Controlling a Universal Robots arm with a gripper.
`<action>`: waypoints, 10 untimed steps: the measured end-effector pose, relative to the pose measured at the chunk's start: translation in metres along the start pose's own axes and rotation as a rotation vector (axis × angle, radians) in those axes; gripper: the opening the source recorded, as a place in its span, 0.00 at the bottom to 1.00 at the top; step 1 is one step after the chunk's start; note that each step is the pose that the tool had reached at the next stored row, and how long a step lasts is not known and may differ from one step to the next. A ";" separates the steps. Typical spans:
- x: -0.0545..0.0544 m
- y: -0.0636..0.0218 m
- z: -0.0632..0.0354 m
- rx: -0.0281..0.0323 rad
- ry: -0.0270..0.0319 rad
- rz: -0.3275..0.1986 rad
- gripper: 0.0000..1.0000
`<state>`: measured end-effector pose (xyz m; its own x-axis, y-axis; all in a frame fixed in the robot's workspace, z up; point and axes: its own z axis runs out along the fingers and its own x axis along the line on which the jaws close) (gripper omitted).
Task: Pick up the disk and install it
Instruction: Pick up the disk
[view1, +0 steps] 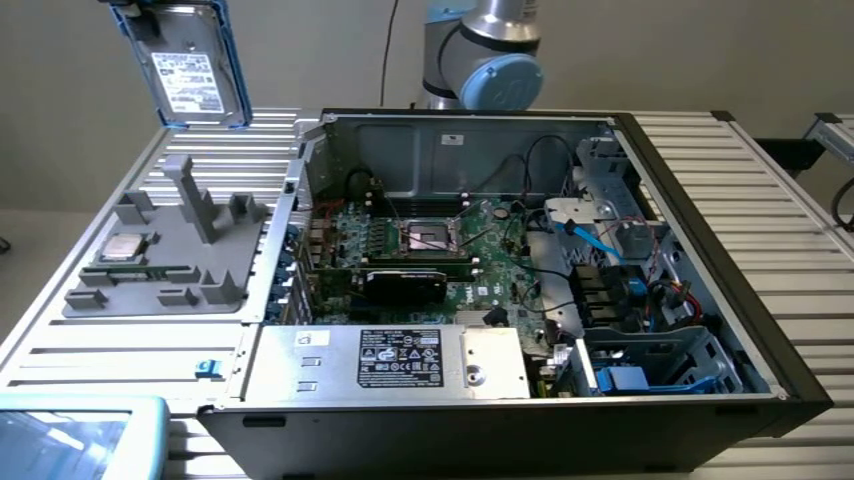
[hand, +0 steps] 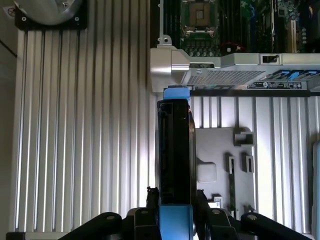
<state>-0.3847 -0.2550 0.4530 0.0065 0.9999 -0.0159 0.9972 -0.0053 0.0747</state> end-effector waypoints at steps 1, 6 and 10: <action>0.000 0.0046 -0.0040 0.0001 0.0000 0.000 0.37; -0.003 0.0280 -0.0226 0.0007 0.0001 0.000 0.37; -0.009 0.0437 -0.0338 0.0042 0.0000 0.000 0.37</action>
<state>-0.3437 -0.2636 0.4901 0.0063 0.9999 -0.0159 0.9975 -0.0051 0.0705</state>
